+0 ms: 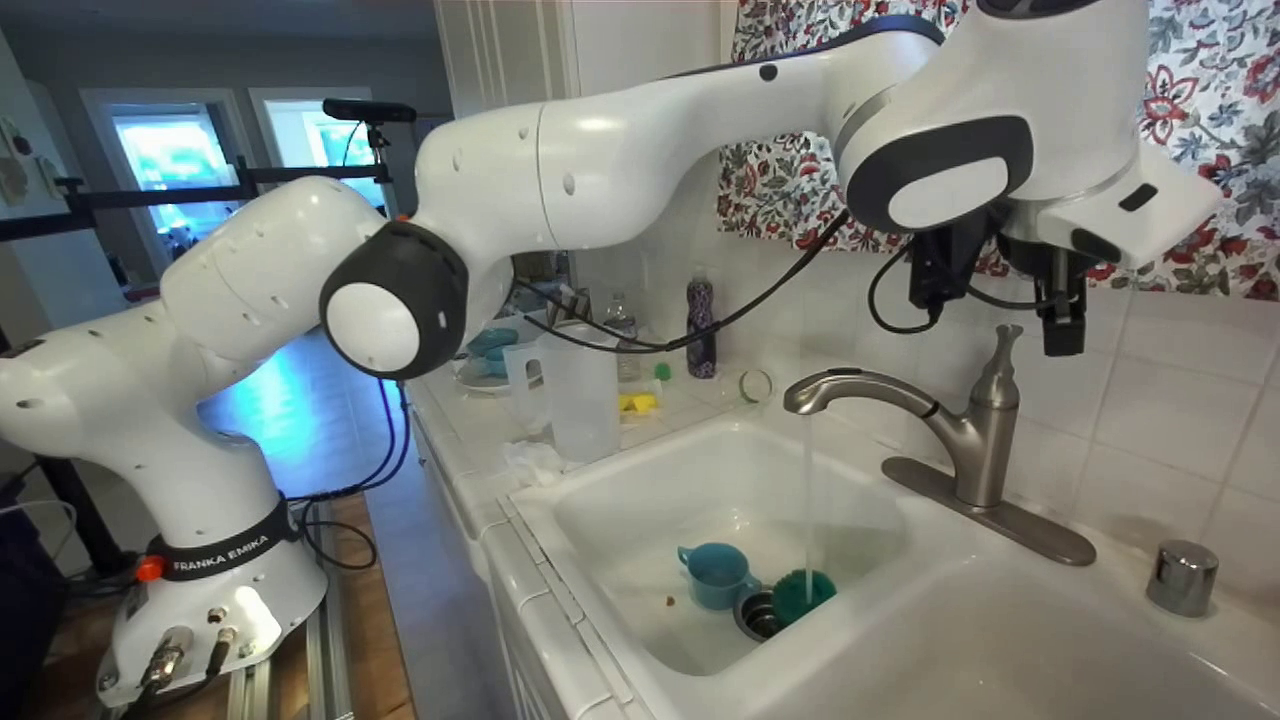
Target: Open the tap
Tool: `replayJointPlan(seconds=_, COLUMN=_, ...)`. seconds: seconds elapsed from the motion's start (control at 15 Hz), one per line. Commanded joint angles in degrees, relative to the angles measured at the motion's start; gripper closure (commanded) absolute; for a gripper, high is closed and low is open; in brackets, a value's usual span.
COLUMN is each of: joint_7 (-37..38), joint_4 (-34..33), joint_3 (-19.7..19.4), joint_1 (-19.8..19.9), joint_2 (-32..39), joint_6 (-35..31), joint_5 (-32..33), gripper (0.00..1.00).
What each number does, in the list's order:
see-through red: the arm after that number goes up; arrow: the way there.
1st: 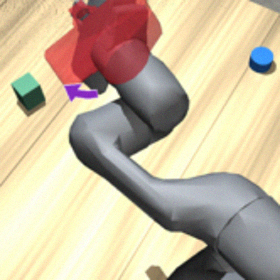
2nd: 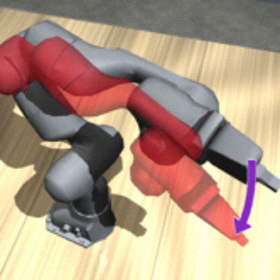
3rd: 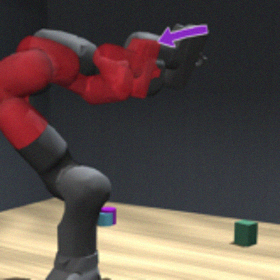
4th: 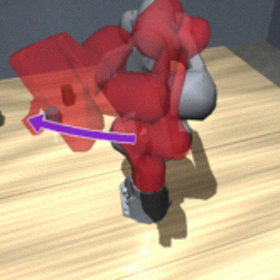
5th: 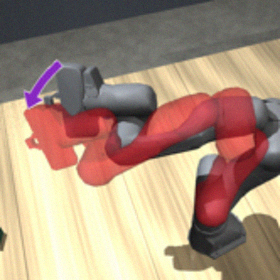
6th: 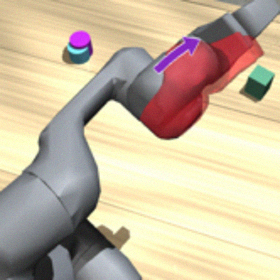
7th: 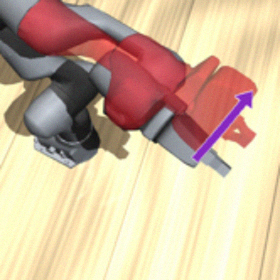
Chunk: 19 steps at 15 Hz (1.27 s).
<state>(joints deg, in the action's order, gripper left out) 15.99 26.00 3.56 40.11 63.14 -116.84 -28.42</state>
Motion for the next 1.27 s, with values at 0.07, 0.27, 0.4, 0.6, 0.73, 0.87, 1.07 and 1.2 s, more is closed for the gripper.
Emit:
replayJointPlan(seconds=0.07, joint_7=0.6, joint_4=1.4, joint_3=-1.3, joint_1=1.0, joint_2=-3.3, joint_6=7.1, joint_5=6.7, gripper=0.00)
replayJointPlan(seconds=0.27, joint_7=-1.9, joint_4=1.1, joint_3=-0.7, joint_1=1.6, joint_2=-4.8, joint_6=13.5, joint_5=8.0, gripper=0.00)
replayJointPlan(seconds=0.4, joint_7=-3.5, joint_4=0.9, joint_3=-0.4, joint_1=1.9, joint_2=-6.0, joint_6=17.4, joint_5=8.1, gripper=0.00)
replayJointPlan(seconds=0.6, joint_7=-6.5, joint_4=0.2, joint_3=-0.8, joint_1=1.9, joint_2=-7.5, joint_6=20.7, joint_5=8.6, gripper=0.00)
replayJointPlan(seconds=0.73, joint_7=-8.0, joint_4=-0.2, joint_3=-0.9, joint_1=1.8, joint_2=-8.0, joint_6=19.8, joint_5=8.9, gripper=0.00)
replayJointPlan(seconds=0.87, joint_7=-9.5, joint_4=0.2, joint_3=-1.2, joint_1=1.6, joint_2=-9.0, joint_6=20.3, joint_5=9.6, gripper=0.00)
replayJointPlan(seconds=1.07, joint_7=-8.5, joint_4=0.4, joint_3=-0.5, joint_1=1.8, joint_2=-8.6, joint_6=18.7, joint_5=8.5, gripper=0.00)
replayJointPlan(seconds=1.2, joint_7=-8.7, joint_4=0.3, joint_3=-0.5, joint_1=1.8, joint_2=-8.6, joint_6=18.8, joint_5=8.7, gripper=0.00)
